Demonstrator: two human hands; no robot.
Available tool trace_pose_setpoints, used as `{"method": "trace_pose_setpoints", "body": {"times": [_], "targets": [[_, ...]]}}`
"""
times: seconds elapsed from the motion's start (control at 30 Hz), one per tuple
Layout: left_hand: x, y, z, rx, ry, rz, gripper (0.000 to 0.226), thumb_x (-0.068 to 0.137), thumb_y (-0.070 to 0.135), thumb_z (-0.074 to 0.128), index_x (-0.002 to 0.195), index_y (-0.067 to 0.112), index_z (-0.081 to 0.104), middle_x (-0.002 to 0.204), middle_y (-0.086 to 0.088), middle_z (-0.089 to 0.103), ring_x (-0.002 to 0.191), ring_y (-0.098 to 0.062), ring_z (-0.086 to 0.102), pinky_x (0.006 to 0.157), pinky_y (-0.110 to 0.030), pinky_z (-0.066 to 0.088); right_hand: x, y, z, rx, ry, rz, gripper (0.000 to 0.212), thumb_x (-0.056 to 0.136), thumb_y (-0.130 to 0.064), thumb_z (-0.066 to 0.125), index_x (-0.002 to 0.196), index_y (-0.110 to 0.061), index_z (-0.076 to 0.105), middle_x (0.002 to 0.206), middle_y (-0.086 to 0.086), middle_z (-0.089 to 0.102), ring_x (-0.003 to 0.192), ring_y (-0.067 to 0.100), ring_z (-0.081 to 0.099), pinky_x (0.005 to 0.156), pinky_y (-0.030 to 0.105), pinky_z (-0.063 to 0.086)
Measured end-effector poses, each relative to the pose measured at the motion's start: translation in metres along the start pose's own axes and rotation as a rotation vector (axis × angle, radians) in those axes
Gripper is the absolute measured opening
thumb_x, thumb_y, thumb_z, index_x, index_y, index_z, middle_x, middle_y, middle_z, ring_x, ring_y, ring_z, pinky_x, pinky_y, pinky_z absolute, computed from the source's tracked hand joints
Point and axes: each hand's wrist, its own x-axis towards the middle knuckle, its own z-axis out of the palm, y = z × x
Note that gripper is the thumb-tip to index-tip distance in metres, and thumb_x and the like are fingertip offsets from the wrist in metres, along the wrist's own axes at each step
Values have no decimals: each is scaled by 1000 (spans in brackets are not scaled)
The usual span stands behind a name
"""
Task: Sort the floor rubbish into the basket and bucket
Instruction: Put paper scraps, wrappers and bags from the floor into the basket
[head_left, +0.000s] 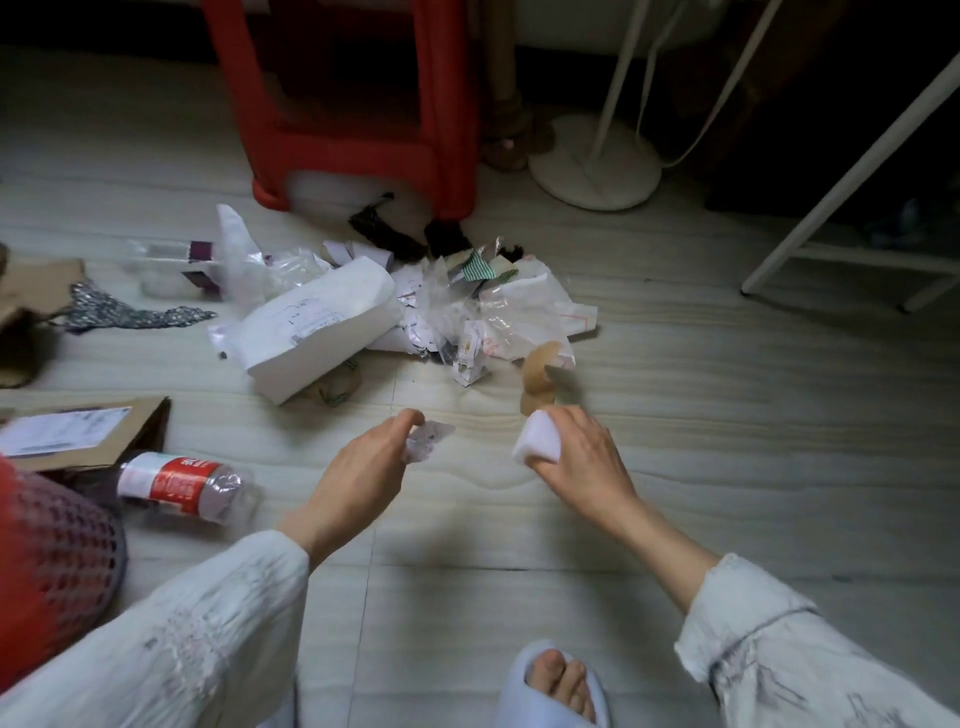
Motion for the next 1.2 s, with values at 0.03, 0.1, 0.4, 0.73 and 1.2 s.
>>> {"method": "trace_pose_setpoints", "body": {"times": [0.03, 0.1, 0.4, 0.73, 1.2], "targets": [[-5, 5, -12, -14, 10, -5, 50, 82, -4, 45, 127, 18, 42, 121, -8, 59, 99, -36, 57, 73, -37, 44, -6, -11, -8, 2, 29, -21, 52, 81, -25, 66, 128, -14, 47, 125, 8, 50, 118, 27, 45, 96, 32, 31], [-18, 14, -41, -20, 33, 13, 47, 82, -2, 45, 126, 17, 45, 120, -9, 60, 102, -36, 57, 78, -40, 47, -20, -35, -26, 9, 89, -71, 52, 80, -24, 67, 128, -14, 47, 125, 7, 51, 118, 27, 46, 95, 32, 32], [-78, 14, -203, 37, 405, 127, 22, 84, 4, 58, 106, 5, 61, 106, -15, 63, 93, -36, 61, 76, -42, 49, -54, -159, -110, -101, 161, -376, 83, 77, -18, 72, 146, -23, 24, 119, 11, 58, 110, 30, 53, 95, 39, 41], [-191, -75, -322, 102, 694, -96, 18, 80, 2, 64, 98, 3, 65, 96, -14, 64, 87, -32, 61, 74, -39, 48, -64, -338, -84, -260, 27, -680, 73, 79, -23, 68, 142, -19, 31, 126, 10, 54, 113, 29, 50, 91, 37, 40], [-270, -205, -253, -99, 516, -623, 29, 86, 16, 60, 110, 11, 46, 105, -14, 63, 99, -34, 60, 79, -39, 45, -70, -449, 67, -154, -176, -778, 73, 83, -29, 63, 145, -19, 26, 133, 9, 46, 125, 28, 39, 104, 39, 34]]}}
